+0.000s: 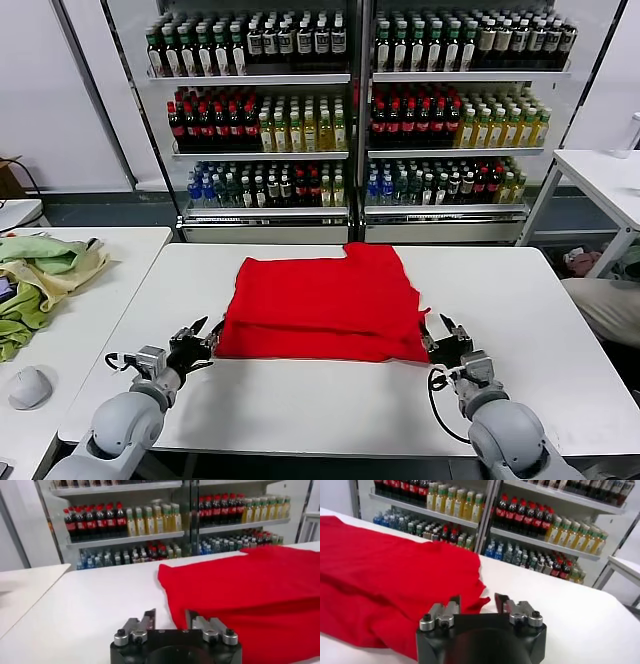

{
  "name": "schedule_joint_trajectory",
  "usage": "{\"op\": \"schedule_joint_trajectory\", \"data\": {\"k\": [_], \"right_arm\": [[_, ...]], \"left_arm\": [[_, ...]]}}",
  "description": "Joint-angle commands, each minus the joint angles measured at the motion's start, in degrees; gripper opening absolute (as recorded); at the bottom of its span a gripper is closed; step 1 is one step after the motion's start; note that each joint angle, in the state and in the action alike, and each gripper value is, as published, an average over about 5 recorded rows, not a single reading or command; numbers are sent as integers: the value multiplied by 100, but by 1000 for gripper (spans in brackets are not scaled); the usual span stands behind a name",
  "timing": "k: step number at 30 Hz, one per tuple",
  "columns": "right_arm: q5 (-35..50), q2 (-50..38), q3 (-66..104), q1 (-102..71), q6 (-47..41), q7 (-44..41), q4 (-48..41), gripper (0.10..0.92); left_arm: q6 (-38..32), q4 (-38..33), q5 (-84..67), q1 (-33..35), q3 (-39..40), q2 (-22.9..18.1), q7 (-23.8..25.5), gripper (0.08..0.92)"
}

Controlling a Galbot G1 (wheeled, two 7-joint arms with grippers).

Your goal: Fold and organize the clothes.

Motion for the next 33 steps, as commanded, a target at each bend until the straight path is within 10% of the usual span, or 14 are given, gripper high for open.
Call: {"op": "schedule_joint_trajectory", "data": {"k": [1,16,33], "right_arm": [[92,31,139,-713,-34,82,342,804],[881,238,-6,-228,23,219,-87,788],[1127,270,-26,-159,10,75,-318,302]], "left_arm": [[237,-643,-190,543,-44,-2,-194,705],[352,-57,-63,228,19,-38,-321,798],[383,36,89,195,142,-117,-267,317]]}}
